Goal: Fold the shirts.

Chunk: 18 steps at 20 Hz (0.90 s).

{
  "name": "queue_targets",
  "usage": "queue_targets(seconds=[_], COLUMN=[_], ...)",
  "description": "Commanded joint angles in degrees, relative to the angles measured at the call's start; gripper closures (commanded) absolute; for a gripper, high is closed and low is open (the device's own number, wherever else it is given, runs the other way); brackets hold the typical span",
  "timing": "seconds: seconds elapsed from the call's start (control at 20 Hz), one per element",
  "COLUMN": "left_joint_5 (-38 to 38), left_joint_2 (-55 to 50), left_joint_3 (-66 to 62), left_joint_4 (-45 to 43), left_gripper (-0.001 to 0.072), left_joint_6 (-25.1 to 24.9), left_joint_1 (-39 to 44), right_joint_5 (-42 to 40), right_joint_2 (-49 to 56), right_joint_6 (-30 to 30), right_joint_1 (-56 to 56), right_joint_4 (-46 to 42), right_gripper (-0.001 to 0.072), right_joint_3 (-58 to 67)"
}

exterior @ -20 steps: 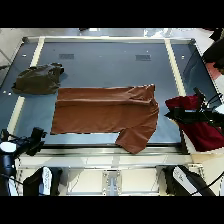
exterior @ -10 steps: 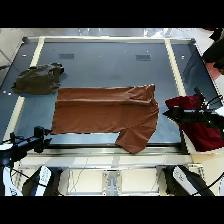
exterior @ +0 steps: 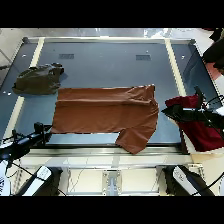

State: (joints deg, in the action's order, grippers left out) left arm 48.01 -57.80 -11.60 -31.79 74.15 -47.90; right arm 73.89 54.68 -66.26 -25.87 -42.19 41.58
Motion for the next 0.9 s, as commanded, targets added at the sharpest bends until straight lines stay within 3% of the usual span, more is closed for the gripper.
queue_targets(seconds=[0.0,0.05,0.3,0.35,0.4,0.45,0.5,0.6,0.7,0.8,0.85], left_joint_5=[-1.09,-0.63,-3.54,-3.85,-3.87,-3.82,-3.72,-3.28,-3.23,-3.21,-3.19], left_joint_2=[-2.01,-2.03,-2.03,-2.03,-2.03,-2.01,-2.01,-2.01,-2.01,-2.01,-2.01], left_joint_3=[0.09,0.11,0.09,0.09,0.09,0.09,0.07,0.07,0.04,0.04,0.04], left_joint_4=[-0.70,-0.70,-0.66,-0.66,-0.63,-0.46,0.02,1.88,2.08,2.08,2.10], left_gripper=[0.0284,0.0371,0.0386,0.0496,0.0654,0.0696,0.0696,0.0696,0.0697,0.0696,0.0697], left_joint_6=[-1.81,-2.64,-3.74,-3.67,-3.67,-3.67,-3.69,-3.74,-4.15,-4.15,-4.15], left_joint_1=[0.22,0.90,8.94,10.14,10.71,10.73,10.69,10.67,10.67,10.67,10.67], right_joint_5=[0.02,0.00,0.02,0.04,0.07,0.07,0.07,1.90,5.77,5.92,5.27], right_joint_2=[-0.02,-0.02,-0.04,-0.02,-0.04,-0.04,-0.04,-0.02,0.00,0.04,0.15], right_joint_6=[-0.07,-0.07,-0.07,-0.07,-0.09,-0.11,-0.09,-1.27,-6.19,-7.45,-7.82], right_joint_1=[-0.04,-0.04,-0.04,-0.04,-0.04,-0.04,-0.04,-0.04,-0.04,-0.04,-0.04], right_joint_4=[0.72,0.92,1.95,1.95,1.92,1.73,0.61,-7.32,-16.52,-17.70,-15.45], right_gripper=[0.0280,0.0280,0.0280,0.0281,0.0283,0.0357,0.0421,0.0451,0.0440,0.0426,0.0327], right_joint_3=[-0.02,-0.02,-0.02,-0.02,-0.02,-0.02,-0.02,-0.04,-0.92,-4.02,-6.45])
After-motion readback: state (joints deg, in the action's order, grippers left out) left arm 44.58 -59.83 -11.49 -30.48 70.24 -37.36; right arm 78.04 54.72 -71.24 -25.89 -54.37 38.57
